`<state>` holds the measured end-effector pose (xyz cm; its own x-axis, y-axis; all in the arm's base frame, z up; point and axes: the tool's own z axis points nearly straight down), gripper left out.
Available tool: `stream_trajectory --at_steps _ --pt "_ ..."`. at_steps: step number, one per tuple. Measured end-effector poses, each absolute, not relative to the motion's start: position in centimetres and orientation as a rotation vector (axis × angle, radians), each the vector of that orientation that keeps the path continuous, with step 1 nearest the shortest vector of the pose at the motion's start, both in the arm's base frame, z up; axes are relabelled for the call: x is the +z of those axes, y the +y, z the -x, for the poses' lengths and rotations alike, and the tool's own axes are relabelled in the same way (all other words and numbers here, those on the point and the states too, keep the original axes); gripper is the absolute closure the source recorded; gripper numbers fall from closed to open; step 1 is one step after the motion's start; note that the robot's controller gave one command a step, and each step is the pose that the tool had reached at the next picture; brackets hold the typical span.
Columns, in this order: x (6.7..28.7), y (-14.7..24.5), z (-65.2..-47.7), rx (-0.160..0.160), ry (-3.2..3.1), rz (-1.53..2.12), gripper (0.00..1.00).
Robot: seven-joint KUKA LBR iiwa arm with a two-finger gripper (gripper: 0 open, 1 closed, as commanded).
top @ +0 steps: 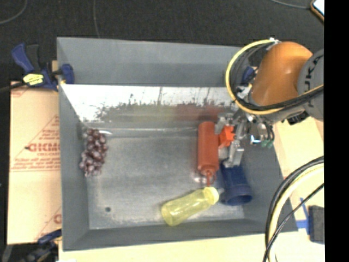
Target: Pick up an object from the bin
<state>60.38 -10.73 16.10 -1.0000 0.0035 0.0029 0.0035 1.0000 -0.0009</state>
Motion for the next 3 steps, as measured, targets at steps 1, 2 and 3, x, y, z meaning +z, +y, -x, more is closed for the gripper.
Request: stream_trajectory --at_steps 1,2,3 --pt "16.6 -10.7 -60.5 0.003 -3.146 -0.001 0.00" --pt "7.1 -7.6 -64.2 0.005 -2.995 -0.977 0.00" --pt "12.1 -7.0 -62.9 0.008 -2.943 -1.124 0.00"
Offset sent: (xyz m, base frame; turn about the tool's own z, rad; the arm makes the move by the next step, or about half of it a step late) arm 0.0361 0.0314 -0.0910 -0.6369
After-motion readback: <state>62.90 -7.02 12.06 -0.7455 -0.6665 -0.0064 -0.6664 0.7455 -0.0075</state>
